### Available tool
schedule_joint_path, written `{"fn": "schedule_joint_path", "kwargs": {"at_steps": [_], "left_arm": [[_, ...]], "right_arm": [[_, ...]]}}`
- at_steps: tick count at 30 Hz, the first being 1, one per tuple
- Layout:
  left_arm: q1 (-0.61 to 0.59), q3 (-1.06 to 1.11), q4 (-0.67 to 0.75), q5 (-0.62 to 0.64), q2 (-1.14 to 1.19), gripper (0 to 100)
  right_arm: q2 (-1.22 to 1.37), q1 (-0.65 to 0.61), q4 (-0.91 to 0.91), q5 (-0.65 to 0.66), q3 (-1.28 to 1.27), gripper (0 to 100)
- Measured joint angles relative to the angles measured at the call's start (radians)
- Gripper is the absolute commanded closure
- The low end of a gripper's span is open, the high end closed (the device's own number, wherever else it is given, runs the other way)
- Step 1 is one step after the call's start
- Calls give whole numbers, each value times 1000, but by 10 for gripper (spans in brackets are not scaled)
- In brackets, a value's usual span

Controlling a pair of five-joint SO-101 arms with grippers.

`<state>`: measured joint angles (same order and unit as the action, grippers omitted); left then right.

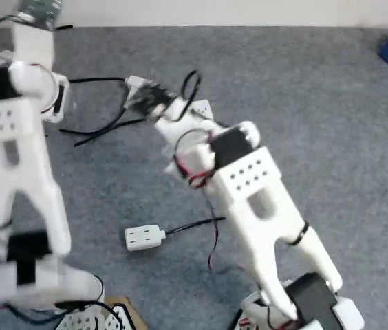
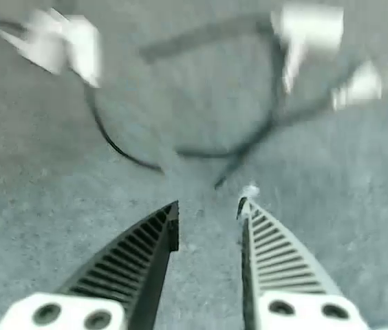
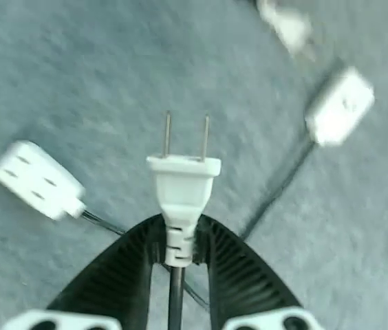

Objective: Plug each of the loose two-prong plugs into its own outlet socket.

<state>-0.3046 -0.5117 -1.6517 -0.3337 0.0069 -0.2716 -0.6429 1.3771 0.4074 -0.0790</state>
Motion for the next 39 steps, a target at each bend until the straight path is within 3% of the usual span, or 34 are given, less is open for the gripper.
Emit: {"fn": "schedule_joint_path", "kwargs": {"at_steps": [5, 12, 21, 30, 39], "left_arm": [[2, 367, 210, 64, -299, 744], [3, 1031, 559, 51, -824, 614], [12, 1622, 747, 18, -1418, 600], [83, 1788, 761, 18, -1791, 599], [89, 1804, 761, 18, -1817, 602]], "right_arm": [[-38, -101, -61, -28, -97, 991], [-49, -44, -173, -38, -290, 990], [-282, -31, -233, -180, -437, 990], [-436, -203, -394, -204, -733, 990], [-334, -267, -439, -215, -709, 990]]}}
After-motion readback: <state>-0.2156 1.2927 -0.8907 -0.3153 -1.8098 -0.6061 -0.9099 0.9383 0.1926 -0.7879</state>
